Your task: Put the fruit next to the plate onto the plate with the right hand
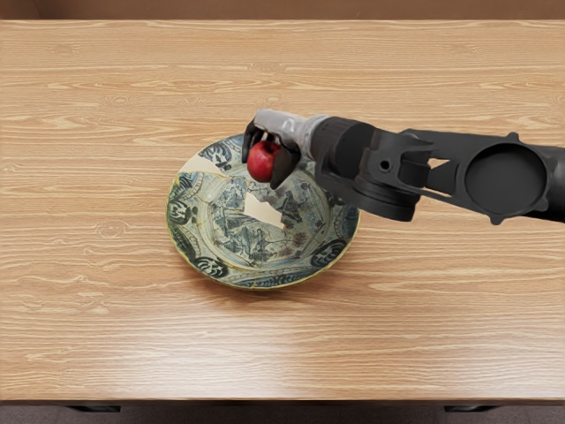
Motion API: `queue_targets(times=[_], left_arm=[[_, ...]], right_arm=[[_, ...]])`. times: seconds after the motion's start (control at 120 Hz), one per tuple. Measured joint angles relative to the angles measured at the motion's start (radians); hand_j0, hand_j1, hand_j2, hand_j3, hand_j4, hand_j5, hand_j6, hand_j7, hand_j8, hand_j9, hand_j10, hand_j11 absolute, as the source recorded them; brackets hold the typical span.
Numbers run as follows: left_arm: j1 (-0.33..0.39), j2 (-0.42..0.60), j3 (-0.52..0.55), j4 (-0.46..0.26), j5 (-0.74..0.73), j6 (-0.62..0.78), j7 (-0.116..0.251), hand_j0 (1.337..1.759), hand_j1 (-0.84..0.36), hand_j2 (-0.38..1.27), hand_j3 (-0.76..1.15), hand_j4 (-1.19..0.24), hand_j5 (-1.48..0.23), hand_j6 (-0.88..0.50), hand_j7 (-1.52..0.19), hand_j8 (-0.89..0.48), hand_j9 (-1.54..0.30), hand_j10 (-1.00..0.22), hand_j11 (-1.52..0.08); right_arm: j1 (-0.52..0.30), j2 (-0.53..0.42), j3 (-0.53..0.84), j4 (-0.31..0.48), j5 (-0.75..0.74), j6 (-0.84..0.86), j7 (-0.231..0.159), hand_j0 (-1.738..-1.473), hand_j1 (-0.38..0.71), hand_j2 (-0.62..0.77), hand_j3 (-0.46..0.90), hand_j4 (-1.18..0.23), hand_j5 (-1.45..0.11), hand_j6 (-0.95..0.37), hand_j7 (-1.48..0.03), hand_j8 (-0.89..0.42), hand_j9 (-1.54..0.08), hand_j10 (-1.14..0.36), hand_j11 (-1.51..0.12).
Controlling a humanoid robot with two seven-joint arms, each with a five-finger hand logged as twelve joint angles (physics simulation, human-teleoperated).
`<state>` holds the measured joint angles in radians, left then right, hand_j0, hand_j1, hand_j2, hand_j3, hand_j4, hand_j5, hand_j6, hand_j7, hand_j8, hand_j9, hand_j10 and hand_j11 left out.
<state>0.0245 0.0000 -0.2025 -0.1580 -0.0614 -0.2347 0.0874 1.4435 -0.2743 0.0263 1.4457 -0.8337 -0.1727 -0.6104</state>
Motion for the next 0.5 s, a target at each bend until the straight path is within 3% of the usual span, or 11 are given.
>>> queue_targets(times=[0.217,0.342,0.5], left_arm=[[0.0,0.0,0.001,0.0,0.0,0.0,0.0,1.658,0.35,0.0,0.0,0.0,0.0,0.0,0.0,0.0,0.0,0.0,0.0],[0.0,0.0,0.001,0.0,0.0,0.0,0.0,1.658,0.35,0.0,0.0,0.0,0.0,0.0,0.0,0.0,0.0,0.0,0.0],[0.0,0.0,0.002,0.0,0.0,0.0,0.0,1.658,0.35,0.0,0.0,0.0,0.0,0.0,0.0,0.0,0.0,0.0,0.0]], right_arm=[[0.0,0.007,-0.007,0.002,0.001,-0.01,0.0,-1.654,0.28,0.18,0.0,-0.68,-0.93,-0.37,-0.9,-0.32,-0.93,-0.6,-0.93],[0.01,0.006,-0.005,0.004,-0.005,-0.01,0.0,-1.656,0.0,0.1,0.0,-0.37,-0.51,-0.2,-0.49,-0.18,-0.51,-0.33,-0.51],[0.015,0.003,-0.004,0.01,-0.006,-0.008,0.0,-1.657,-0.19,0.05,0.0,-0.17,-0.23,-0.09,-0.23,-0.08,-0.23,-0.15,-0.23]])
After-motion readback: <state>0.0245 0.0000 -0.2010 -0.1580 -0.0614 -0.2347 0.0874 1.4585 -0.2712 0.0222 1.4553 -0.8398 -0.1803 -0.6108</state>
